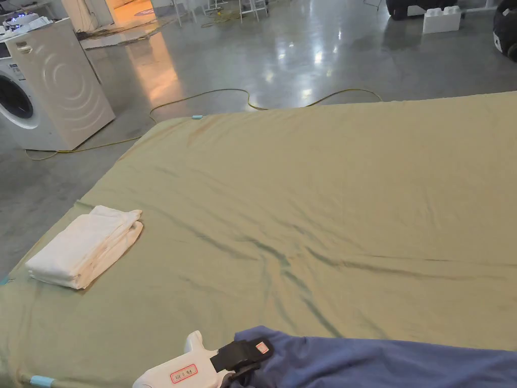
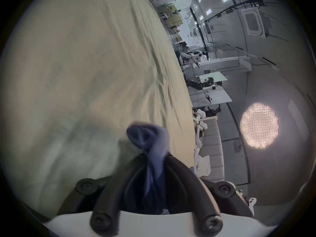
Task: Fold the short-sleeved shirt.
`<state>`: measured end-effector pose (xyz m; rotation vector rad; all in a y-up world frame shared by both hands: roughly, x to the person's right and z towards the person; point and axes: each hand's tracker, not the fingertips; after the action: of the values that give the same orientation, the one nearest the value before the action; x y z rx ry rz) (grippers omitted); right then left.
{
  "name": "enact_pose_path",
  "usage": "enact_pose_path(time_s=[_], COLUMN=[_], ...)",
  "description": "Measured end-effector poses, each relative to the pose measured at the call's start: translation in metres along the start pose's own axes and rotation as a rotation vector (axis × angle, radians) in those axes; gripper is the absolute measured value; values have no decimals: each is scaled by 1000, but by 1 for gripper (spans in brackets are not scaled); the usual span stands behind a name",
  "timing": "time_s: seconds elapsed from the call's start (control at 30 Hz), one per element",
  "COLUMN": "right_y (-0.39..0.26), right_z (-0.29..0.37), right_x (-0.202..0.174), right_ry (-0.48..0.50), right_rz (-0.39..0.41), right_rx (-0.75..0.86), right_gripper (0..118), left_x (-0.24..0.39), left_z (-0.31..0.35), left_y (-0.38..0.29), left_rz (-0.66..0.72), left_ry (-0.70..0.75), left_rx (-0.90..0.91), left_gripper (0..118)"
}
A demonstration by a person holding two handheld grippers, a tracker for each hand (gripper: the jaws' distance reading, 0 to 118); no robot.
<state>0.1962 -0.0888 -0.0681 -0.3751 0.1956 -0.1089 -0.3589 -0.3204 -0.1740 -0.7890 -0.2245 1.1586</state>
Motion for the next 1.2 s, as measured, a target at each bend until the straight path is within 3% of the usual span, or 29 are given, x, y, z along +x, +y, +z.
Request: enact_pose_path(time_s=[0.17, 0.27, 0.4, 0.57, 0.7, 0.8, 0.97, 1.07, 1.1, 1.17, 1.2], right_y=[-5, -8, -10, -17, -22, -23, -28, -37, -40, -46, -48], right_z=[2, 3, 4, 3, 4, 12, 42, 55, 57, 61, 62], right_x=[0, 1, 6, 16, 22, 23, 30, 43, 48, 56, 59], right_ry=[5, 11, 16, 36, 45, 32, -43, -87, -97, -114, -116], right_rz=[-12, -12, -7, -77, -134, -126, -86, -115, -130, -158, -174], right_rx=[-19, -26, -27, -27, -25, -18, -28, -45, -53, -58, -60], right_gripper=[0, 0, 0, 0, 0, 0, 0, 0, 0, 0, 0], left_x=[8, 16, 46, 107, 154, 174, 185, 191, 195, 200, 203], left_z=[16, 40, 85, 100, 43, -24, -120, -147, -148, -145, -140], left_y=[4, 16, 45, 43, -7, -52, -109, -127, -130, -125, -123], left_rz=[-45, 3, -107, -277, -397, -428, -530, -580, -611, -620, -608], left_ry=[78, 38, 133, 215, 137, 136, 231, 271, 302, 220, 192], left_rx=[50, 79, 189, 223, 97, -35, -198, -227, -207, -222, -212], left_gripper=[9, 9, 9, 9, 9, 9, 9, 11, 21, 78, 98])
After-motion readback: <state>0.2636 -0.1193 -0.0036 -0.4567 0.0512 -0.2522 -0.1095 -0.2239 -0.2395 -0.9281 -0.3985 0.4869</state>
